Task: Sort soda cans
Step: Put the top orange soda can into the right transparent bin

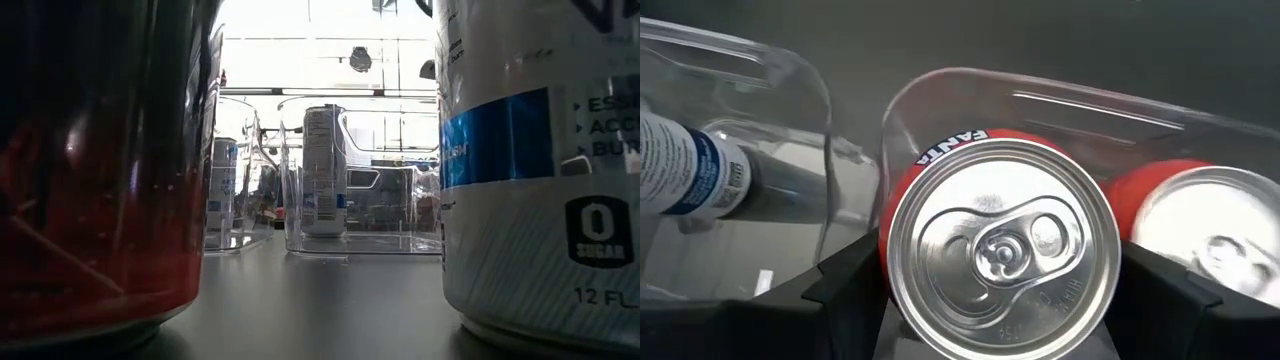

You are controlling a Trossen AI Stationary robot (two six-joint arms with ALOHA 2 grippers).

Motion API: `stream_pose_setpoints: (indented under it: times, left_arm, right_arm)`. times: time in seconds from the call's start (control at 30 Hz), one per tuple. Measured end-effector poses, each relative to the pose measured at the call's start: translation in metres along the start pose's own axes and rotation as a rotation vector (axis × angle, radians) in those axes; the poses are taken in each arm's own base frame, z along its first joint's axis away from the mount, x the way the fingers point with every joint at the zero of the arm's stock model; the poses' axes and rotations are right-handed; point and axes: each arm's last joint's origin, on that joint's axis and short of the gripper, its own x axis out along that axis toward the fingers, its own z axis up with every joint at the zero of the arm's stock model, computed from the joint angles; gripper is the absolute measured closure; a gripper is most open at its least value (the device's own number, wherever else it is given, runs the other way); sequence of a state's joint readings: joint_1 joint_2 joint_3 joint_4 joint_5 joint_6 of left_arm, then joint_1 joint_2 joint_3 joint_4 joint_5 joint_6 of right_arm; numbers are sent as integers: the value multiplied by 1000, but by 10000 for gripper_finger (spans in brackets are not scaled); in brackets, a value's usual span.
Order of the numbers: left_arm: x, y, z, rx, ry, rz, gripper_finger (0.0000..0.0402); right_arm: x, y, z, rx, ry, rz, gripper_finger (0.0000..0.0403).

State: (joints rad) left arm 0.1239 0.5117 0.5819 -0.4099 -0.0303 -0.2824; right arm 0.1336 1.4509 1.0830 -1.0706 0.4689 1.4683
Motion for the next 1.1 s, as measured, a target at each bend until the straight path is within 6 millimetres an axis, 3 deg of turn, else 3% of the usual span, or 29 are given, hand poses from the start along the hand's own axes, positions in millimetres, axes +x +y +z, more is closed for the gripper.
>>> stream_pose_setpoints:
  times: [0.37,0.67,1.1]
  left_arm:
    - [0,0,0,0,0,0,320]
    - [0,0,0,0,0,0,320]
    - [0,0,0,1,0,0,320]
  right_arm:
    - [19,-4,-1,-17,1,-12,108]
    - [20,-3,1,-22,30,2,62]
    - [10,0,6,-13,34,15,58]
